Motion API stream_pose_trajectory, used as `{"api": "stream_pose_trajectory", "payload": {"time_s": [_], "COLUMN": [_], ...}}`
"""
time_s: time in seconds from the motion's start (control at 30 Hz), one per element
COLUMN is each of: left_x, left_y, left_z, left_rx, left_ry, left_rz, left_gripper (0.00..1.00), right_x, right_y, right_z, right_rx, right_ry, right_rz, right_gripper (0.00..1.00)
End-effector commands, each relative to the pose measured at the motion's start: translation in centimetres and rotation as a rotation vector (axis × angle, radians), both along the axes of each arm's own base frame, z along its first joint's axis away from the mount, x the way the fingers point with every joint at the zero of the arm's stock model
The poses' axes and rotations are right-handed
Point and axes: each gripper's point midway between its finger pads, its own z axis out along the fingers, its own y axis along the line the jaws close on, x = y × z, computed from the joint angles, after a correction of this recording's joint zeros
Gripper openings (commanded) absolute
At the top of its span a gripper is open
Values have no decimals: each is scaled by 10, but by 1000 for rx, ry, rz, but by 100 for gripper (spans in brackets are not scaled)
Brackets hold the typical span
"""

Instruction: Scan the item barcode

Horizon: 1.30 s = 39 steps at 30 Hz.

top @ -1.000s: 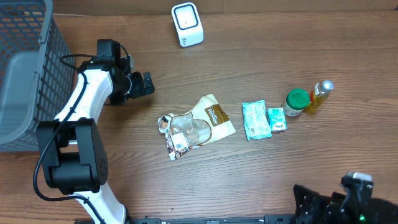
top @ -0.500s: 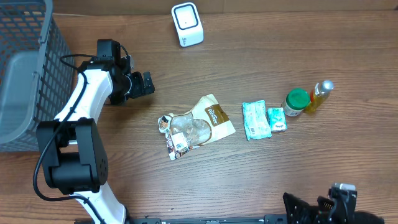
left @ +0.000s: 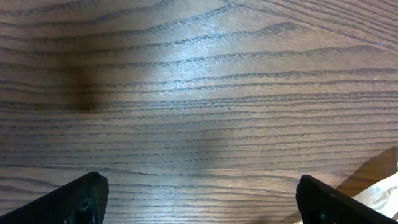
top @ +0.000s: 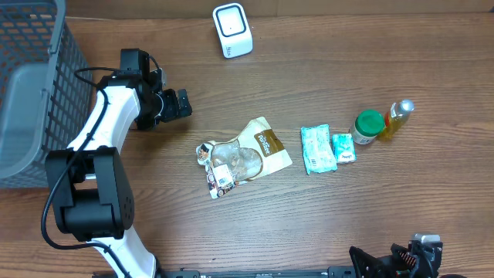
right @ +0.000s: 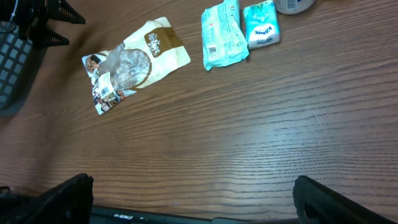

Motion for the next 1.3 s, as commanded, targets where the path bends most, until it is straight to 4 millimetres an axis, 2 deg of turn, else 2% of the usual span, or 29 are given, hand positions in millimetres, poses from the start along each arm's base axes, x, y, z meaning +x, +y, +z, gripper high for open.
{"api": "stream_pose_trajectory", "payload": {"time_s": [0.0, 0.17, 0.27, 0.37, 0.43, 0.47, 0.5, 0.57, 0.67, 0.77, 0.93, 1.13, 1.27], "left_x": [3, 3, 3, 3, 3, 3, 3, 3, 3, 3, 3, 3, 3], "left_y": [0, 0, 0, 0, 0, 0, 0, 0, 0, 0, 0, 0, 0], "left_z": [0, 0, 0, 0, 0, 0, 0, 0, 0, 0, 0, 0, 0], "left_rx": [10, 10, 10, 10, 10, 10, 10, 10, 10, 10, 10, 10, 10], "left_ry": [-8, -8, -8, -8, -8, -8, -8, -8, -8, -8, -8, -8, -8], "left_rz": [-18, -18, -18, -18, -18, -18, -18, -18, -18, -18, -18, -18, -18], "left_gripper": [100, 99, 100, 100, 100, 99, 100, 100, 99, 100, 99, 100, 100], "right_x": [-1, -1, 3, 17, 27, 30, 34, 40, 50, 62, 96, 120, 128], "right_y": [1, 1, 9, 22, 31, 32, 32, 27, 23, 24, 19, 13, 6], "right_z": [1, 1, 13, 54, 93, 107, 125, 144, 160, 169, 174, 182, 172], "right_rx": [7, 5, 40, 105, 98, 74, 23, -74, -230, -387, -562, -605, -636], "right_ry": [-13, -12, -60, -237, -426, -504, -607, -734, -876, -996, -1141, -1352, -1437], "right_rz": [10, 7, 41, 98, 165, 188, 204, 207, 219, 235, 173, 51, -17], "right_gripper": [100, 100, 100, 100, 89, 88, 97, 100, 100, 100, 100, 100, 100]}}
